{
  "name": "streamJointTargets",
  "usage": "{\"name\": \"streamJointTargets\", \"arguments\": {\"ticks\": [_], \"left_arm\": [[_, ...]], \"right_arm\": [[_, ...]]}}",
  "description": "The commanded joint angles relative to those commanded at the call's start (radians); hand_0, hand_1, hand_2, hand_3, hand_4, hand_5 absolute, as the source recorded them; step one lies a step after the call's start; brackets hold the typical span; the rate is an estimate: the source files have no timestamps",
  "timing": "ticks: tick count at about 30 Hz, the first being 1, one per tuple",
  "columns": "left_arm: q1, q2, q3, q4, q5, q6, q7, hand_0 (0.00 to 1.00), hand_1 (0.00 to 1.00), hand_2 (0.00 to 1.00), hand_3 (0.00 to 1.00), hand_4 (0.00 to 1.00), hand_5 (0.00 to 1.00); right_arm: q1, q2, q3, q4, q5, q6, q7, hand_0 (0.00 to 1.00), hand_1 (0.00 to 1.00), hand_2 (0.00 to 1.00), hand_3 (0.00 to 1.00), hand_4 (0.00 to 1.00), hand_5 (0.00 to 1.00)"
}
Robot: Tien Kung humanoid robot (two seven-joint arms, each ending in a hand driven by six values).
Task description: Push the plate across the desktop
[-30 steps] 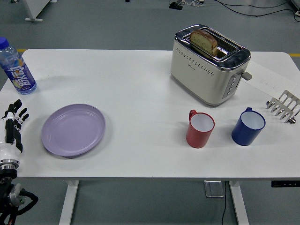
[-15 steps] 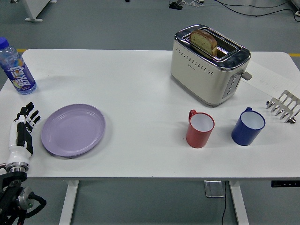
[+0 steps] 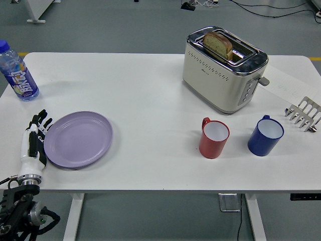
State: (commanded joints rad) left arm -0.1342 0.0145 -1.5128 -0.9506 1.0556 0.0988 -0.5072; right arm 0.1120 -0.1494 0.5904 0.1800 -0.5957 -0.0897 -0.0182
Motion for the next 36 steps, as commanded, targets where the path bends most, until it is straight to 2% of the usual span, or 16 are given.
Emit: {"name": "streamJointTargets", "arguments": {"ticks": [16, 36], "left_arm": [[0.004, -0.013, 0.069, -0.01, -0.029, 0.018, -0.013, 0.834, 0.884, 0.944, 0.871, 0.542, 0.998], [-0.008, -0.014, 0.181, -0.027, -0.062, 0.033, -0.02, 0.835, 0.884, 0.941, 0.864, 0.529, 0.998]], "right_arm": [[-0.009, -0.002, 0.004, 0.0, -0.006, 0.0, -0.001, 0.655, 0.639, 0.715, 0.667, 0.252, 0.282], [-0.009, -0.006, 0.018, 0.0, -0.022, 0.001, -0.002, 0.656, 0.64, 0.715, 0.667, 0.252, 0.282]]}}
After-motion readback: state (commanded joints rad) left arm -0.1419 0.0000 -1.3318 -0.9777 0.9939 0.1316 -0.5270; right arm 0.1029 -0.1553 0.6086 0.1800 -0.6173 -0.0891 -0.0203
